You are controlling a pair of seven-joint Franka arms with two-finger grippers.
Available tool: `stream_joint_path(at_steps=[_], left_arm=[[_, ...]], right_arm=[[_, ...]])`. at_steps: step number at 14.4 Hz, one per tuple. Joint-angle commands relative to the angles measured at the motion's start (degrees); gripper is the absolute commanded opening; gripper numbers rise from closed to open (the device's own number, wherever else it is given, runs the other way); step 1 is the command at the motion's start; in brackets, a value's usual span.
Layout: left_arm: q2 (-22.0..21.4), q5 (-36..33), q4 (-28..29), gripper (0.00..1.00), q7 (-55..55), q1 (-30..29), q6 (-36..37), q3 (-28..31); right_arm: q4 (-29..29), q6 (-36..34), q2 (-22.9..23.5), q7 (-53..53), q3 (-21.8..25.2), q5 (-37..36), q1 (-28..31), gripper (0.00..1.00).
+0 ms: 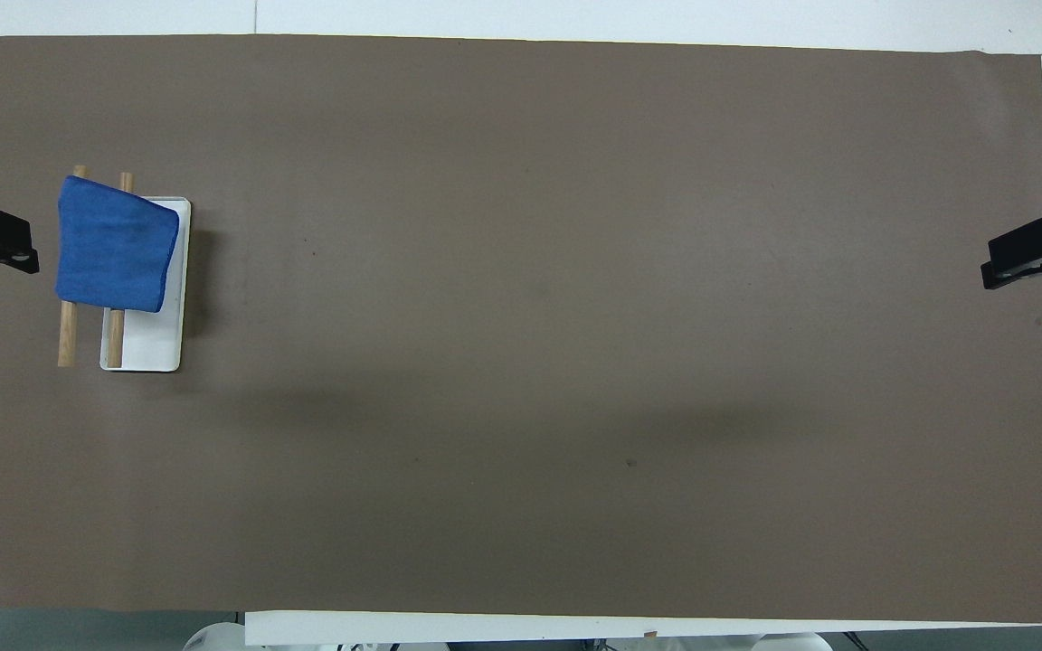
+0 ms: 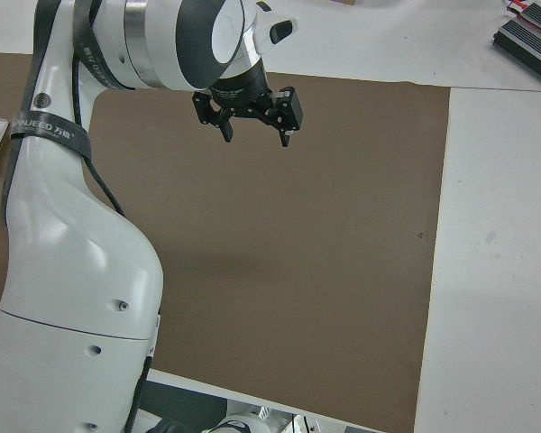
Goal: Right arm passes towel to left arm to hang
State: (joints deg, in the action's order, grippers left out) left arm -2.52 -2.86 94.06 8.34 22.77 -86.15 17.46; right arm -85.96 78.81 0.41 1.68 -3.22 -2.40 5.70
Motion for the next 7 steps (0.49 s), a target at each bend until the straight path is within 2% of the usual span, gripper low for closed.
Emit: stream_joint_path(at_steps=[1, 7], left_arm=[[2.4, 2.8, -4.8, 1.00, -6.6, -0.6, 4.1, 1.1], [3.3, 2.6, -5.1, 1.00, -6.2, -3.0, 3.4, 1.2]], right_arm=[[-1.9, 1.0, -1.5, 1.4, -0.5, 1.2, 1.2, 1.00], [-1.8, 1.0, -1.5, 1.6, -0.5, 0.8, 1.2, 1.00]])
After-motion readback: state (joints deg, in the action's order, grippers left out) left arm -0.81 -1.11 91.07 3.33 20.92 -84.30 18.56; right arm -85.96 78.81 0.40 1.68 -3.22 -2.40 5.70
